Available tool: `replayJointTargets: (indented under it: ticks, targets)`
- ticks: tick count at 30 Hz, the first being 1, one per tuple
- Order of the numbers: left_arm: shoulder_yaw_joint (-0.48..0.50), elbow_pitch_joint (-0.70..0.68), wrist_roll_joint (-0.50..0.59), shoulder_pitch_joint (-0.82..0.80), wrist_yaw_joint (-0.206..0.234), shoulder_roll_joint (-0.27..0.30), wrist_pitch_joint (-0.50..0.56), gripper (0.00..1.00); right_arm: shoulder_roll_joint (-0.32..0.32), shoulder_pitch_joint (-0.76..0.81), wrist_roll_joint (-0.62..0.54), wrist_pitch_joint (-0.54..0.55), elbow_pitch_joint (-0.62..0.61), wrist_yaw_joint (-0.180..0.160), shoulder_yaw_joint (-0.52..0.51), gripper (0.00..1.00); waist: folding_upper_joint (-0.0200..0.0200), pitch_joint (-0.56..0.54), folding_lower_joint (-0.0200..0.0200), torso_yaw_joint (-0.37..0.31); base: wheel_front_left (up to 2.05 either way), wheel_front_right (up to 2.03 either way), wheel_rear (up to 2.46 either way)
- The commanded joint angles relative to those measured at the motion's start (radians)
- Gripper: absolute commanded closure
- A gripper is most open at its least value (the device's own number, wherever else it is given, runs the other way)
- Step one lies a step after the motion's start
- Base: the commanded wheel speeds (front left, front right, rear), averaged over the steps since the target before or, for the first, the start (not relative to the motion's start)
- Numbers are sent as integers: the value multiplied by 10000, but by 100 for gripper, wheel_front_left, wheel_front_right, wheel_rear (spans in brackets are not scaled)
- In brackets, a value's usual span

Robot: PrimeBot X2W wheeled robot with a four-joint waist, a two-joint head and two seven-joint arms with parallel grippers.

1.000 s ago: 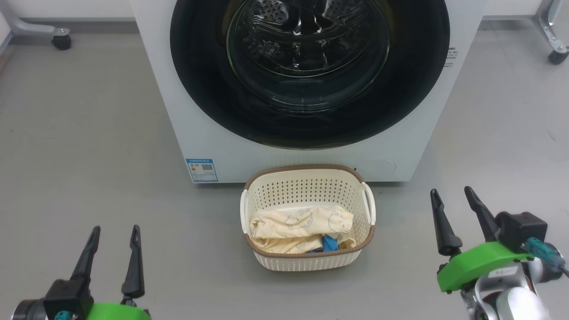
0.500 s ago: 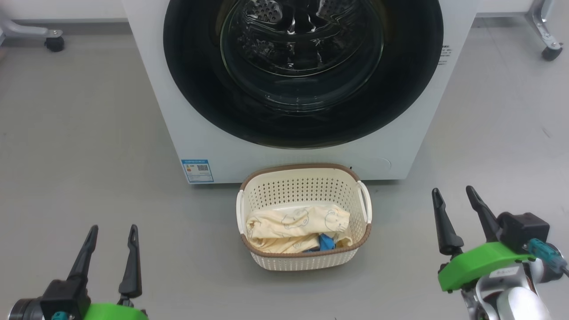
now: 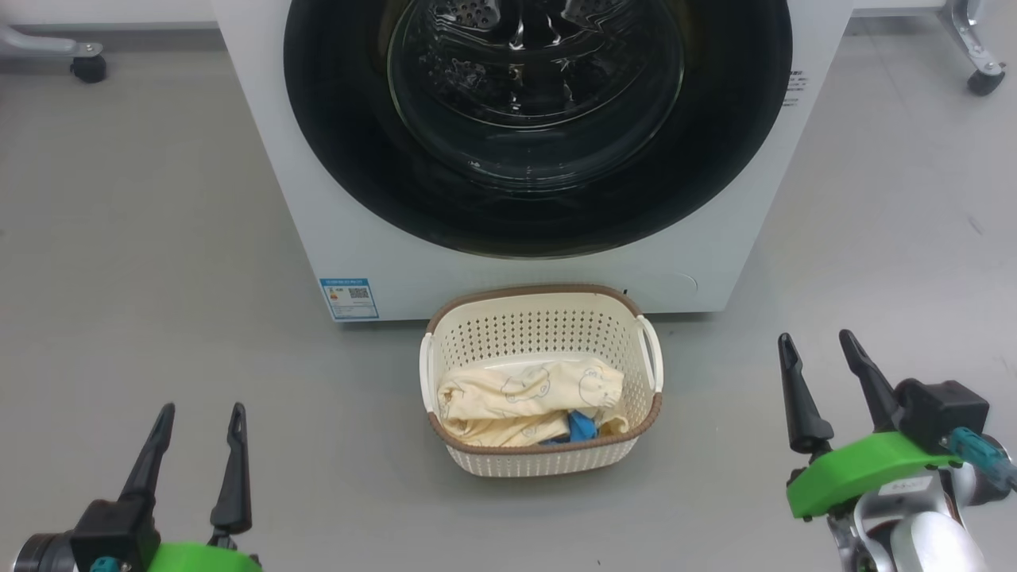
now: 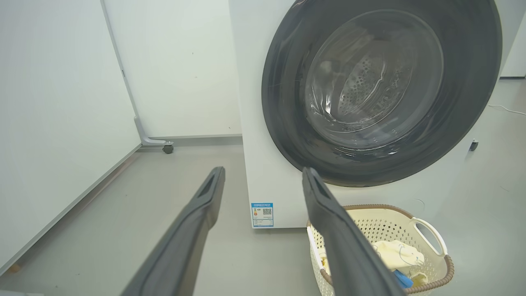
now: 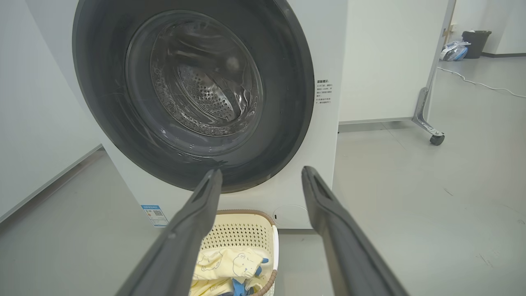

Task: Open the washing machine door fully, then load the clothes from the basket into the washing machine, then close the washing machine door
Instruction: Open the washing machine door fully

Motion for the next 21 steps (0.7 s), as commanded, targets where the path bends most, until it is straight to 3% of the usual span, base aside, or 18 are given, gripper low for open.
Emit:
replayJointTargets:
  ticks: [1,9,21]
  targets:
    - [451,-256,-49,-540,-17,316,-129,0,-126,-592,91,-120,-285,35,167,0,0,11,0,12,26,26,-52]
    - [415,-194,-80,-615,-65,314,-135,0,-126,-605,82,-166,-248,35,69,0,0,65,0,58,61,61,-123]
    - [415,-125,-116,-668,-147,276,-142,0,-126,-575,117,-179,-247,35,56,0,0,102,0,136,120,120,-240]
